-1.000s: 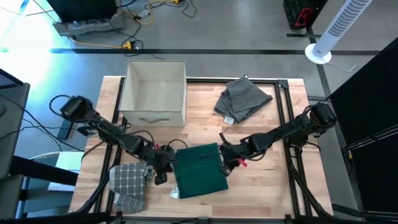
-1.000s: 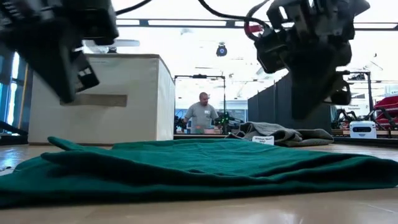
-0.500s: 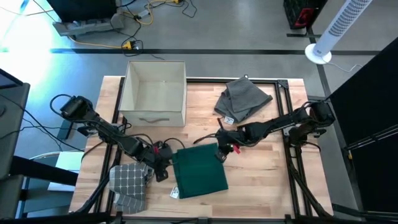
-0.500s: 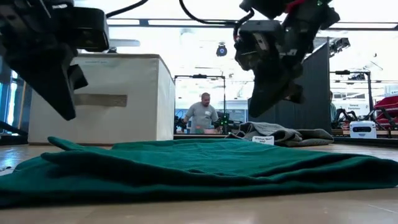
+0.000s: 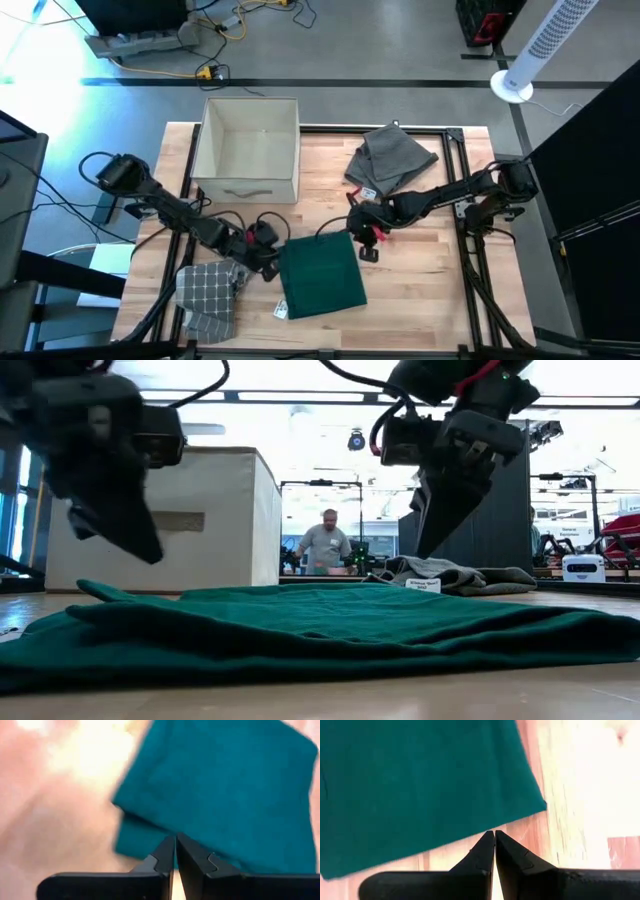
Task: Fold towel
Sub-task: Fold the green towel
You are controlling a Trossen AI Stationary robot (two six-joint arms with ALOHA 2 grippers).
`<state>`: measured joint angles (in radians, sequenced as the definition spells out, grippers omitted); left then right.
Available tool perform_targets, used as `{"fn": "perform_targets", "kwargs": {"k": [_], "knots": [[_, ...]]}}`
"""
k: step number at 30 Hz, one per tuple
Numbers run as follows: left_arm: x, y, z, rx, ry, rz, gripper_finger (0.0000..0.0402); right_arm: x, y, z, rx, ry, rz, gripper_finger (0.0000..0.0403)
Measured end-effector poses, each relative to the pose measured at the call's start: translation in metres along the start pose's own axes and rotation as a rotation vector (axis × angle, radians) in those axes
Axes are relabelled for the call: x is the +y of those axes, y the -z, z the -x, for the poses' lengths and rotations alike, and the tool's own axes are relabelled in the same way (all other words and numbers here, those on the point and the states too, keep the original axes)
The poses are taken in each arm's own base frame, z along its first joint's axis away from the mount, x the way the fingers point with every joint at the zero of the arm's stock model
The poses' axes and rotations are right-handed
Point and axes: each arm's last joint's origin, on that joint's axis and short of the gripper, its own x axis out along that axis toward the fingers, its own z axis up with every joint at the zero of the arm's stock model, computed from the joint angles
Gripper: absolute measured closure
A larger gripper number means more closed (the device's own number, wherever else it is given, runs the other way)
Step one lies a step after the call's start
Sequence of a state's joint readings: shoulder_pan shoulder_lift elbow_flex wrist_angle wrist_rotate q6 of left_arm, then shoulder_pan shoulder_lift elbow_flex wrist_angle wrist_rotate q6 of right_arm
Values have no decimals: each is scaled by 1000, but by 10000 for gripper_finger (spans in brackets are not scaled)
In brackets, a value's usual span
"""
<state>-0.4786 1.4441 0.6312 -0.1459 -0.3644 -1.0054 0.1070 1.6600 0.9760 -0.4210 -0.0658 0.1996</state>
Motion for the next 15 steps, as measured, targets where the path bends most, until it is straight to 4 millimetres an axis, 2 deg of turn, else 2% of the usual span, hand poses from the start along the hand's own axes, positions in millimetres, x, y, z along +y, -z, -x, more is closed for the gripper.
{"fn": "perform_targets", "kwargs": {"k": [2, 6, 10, 15], "knots": [[4, -5, -2, -11, -19, 31, 375, -2, -1, 0, -3, -8, 19, 402], [13, -18, -8, 19, -18, 213, 352, -8, -7, 1, -47, -37, 8, 402], [11, -25, -9, 1, 38, 181, 342, -10, -11, 1, -90, -59, 72, 402], [21, -30, -13, -17, -34, 209, 341, -10, -12, 1, -97, -55, 101, 402]]}}
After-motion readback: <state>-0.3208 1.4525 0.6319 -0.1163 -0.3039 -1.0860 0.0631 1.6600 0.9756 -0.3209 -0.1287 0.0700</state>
